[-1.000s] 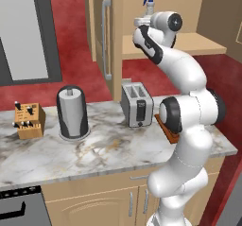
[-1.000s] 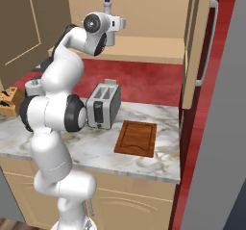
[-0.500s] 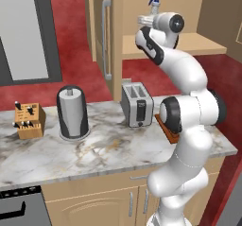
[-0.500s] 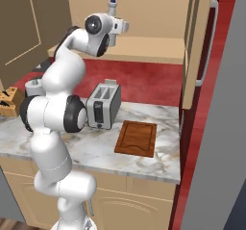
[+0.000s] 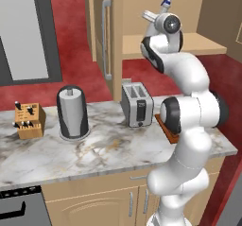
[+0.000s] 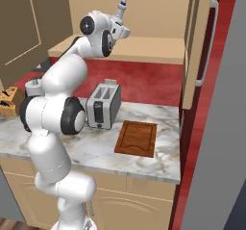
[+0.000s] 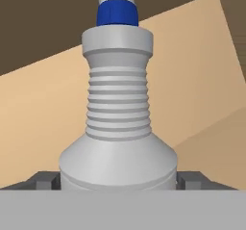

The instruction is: Grab the spray bottle from the cabinet, then place it next to the cutting board for sanitizing. Then grab the dish brush from the countertop next to the sink and place it next to the cutting board.

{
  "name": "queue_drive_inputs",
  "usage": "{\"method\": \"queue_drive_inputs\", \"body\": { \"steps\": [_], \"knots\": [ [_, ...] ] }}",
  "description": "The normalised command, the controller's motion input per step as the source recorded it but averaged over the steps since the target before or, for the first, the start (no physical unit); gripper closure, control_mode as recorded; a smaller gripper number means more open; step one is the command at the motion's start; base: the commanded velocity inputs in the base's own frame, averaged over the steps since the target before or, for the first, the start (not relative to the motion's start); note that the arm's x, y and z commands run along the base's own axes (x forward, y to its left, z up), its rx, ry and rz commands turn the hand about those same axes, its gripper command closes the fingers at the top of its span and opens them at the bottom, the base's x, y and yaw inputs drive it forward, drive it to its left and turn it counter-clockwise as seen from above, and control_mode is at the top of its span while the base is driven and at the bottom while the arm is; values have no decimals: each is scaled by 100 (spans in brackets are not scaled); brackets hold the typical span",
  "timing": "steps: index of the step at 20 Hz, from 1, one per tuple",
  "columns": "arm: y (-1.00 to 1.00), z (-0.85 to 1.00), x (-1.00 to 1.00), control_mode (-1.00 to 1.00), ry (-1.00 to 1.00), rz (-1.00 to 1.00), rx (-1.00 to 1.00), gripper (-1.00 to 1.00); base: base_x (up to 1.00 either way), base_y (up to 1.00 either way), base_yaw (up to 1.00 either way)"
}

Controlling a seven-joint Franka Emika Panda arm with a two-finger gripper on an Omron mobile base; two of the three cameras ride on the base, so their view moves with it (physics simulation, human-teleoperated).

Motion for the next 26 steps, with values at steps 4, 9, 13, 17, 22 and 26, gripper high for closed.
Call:
{"method": "queue_drive_inputs", "body": {
  "steps": [4, 9, 13, 17, 22, 26],
  "knots": [
    [0, 0, -12, -100, -2, -7, 5, 100, 0, 0, 0],
    [0, 2, -15, -100, -7, 0, 0, 100, 0, 0, 0],
    [0, 0, -29, -100, -8, 0, 0, 100, 0, 0, 0],
    [-3, 0, -69, -100, -10, 0, 2, 100, 0, 0, 0],
    [-5, 0, -97, -100, -12, -1, 13, 100, 0, 0, 0],
    [-7, 0, -100, -100, -9, -3, 27, 100, 0, 0, 0]
  ]
}}
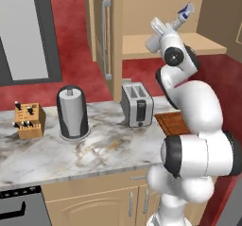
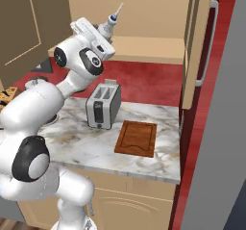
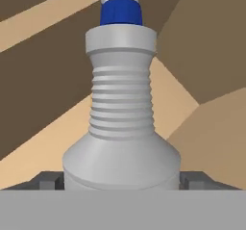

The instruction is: Grab the spray bottle from the cabinet, then place it next to the cutting board for sanitizing. Then grab the dish brush from the countertop next to the sink and place it next to the cutting board.

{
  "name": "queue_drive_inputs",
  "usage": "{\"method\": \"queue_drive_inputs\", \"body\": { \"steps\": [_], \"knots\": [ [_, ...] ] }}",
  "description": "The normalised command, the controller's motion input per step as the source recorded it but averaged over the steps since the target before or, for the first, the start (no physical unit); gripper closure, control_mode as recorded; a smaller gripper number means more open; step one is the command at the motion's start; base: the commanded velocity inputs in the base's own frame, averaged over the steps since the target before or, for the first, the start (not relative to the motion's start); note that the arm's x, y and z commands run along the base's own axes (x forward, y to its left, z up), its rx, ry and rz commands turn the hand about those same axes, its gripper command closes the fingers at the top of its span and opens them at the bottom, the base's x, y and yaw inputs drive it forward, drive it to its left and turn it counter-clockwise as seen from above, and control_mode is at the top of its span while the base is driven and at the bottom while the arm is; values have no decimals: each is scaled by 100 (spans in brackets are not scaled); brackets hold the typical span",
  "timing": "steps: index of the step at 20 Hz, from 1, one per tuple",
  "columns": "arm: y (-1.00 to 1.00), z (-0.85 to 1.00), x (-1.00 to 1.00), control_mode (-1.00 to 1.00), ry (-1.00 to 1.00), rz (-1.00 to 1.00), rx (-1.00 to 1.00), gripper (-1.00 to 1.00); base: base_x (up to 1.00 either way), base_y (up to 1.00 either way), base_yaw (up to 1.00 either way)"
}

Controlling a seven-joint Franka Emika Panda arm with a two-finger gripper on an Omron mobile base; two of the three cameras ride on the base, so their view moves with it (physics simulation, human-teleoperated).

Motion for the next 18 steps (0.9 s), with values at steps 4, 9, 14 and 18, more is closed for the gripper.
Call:
{"method": "queue_drive_inputs", "body": {
  "steps": [4, 9, 14, 18],
  "knots": [
    [-3, 0, -100, -100, -13, -2, 20, 100, 0, 0, 0],
    [-2, -1, -100, -100, 2, -6, -4, 100, 0, 0, 0],
    [-19, -18, -100, -100, 1, -5, -14, 100, 0, 0, 0],
    [-17, -21, -98, -100, 1, -6, -20, 100, 0, 0, 0]
  ]
}}
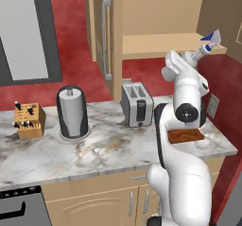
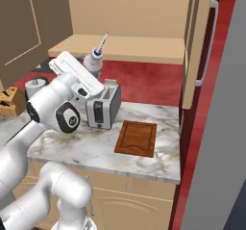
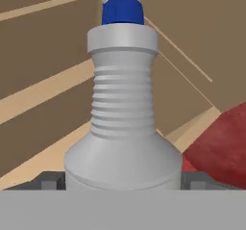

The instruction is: Grab the spray bottle from the cabinet, then place it next to the cutting board for sanitizing. Then grab the dish brush from the countertop next to the sink and place it next to the cutting board.

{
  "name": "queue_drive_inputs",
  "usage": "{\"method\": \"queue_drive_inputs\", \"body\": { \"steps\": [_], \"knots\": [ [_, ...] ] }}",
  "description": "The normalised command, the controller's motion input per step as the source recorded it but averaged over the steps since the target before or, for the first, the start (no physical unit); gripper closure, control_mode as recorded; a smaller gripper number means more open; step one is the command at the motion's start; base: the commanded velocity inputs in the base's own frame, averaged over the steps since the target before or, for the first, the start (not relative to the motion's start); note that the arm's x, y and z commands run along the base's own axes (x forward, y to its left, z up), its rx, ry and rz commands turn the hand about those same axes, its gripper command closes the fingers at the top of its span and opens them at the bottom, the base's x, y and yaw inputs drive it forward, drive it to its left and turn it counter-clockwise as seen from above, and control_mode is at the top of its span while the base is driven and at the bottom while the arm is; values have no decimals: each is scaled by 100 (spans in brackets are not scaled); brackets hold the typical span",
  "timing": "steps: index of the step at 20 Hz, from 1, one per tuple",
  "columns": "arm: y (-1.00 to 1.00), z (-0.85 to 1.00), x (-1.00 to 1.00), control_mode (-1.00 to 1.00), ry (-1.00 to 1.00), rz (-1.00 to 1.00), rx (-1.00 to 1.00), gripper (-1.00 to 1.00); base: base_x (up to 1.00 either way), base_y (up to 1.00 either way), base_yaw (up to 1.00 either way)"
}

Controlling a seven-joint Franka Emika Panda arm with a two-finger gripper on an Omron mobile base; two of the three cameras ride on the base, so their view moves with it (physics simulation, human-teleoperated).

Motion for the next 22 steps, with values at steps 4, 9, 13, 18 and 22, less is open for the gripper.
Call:
{"method": "queue_drive_inputs", "body": {
  "steps": [4, 9, 13, 18, 22],
  "knots": [
    [-1, -25, -43, -100, 1, -10, -17, 100, 0, 0, 0],
    [5, -49, -6, -100, 21, -5, -7, 100, 0, 0, 0],
    [11, -71, 0, -100, 19, 0, -10, 100, 0, 0, 0],
    [16, -71, 0, -100, 10, 0, -13, 100, 0, 0, 0],
    [20, -64, 8, -100, 16, 0, -17, 100, 0, 0, 0]
  ]
}}
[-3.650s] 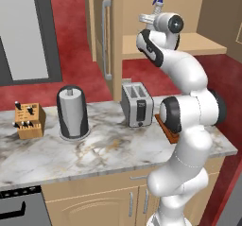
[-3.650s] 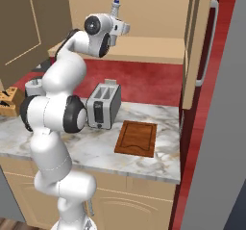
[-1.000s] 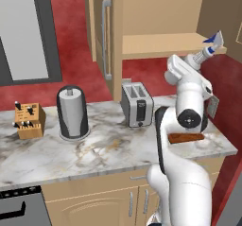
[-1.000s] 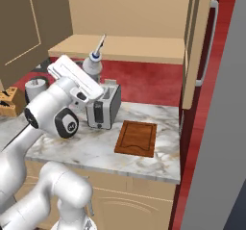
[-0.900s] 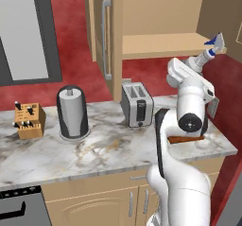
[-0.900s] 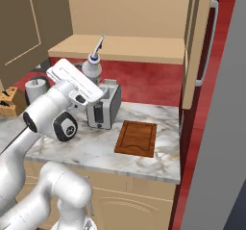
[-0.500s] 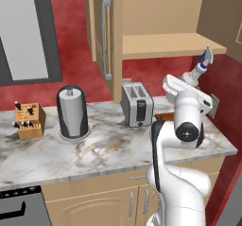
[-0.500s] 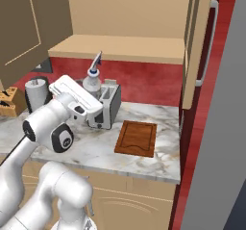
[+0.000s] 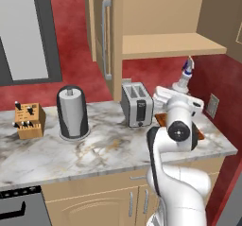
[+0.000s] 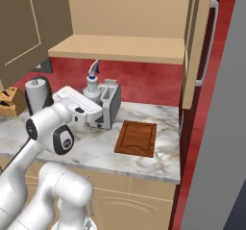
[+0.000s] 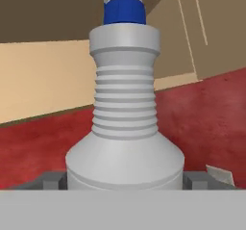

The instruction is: Grab the spray bottle from the cabinet, then place it next to the cutting board for sanitizing. Then grab the dish brush from the countertop next to the sink and place it next to the cutting board.

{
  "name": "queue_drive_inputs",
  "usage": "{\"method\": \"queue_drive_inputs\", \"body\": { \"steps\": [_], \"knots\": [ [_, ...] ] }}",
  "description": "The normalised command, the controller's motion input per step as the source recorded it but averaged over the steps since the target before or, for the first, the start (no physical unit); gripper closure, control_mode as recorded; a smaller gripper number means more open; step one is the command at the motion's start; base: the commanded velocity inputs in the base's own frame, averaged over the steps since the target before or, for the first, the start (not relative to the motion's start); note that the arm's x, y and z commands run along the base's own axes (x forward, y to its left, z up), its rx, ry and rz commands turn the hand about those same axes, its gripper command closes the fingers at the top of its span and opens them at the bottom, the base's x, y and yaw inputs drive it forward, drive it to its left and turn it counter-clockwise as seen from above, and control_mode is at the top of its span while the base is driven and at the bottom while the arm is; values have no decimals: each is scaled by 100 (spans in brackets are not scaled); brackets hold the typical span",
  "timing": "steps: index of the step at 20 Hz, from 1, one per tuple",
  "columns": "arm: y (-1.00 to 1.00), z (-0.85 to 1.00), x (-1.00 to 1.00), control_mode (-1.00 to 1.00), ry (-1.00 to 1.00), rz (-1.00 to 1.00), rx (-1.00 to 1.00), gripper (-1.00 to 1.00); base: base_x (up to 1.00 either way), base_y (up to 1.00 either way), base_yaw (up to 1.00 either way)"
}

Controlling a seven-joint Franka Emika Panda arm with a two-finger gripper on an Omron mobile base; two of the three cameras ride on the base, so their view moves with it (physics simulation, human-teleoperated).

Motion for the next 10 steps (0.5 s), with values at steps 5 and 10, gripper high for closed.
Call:
{"method": "queue_drive_inputs", "body": {
  "steps": [5, 10],
  "knots": [
    [11, -56, 14, -100, 23, 0, -15, 100, 0, 0, 0],
    [-1, -50, 3, -100, 10, 0, -2, 100, 0, 0, 0]
  ]
}}
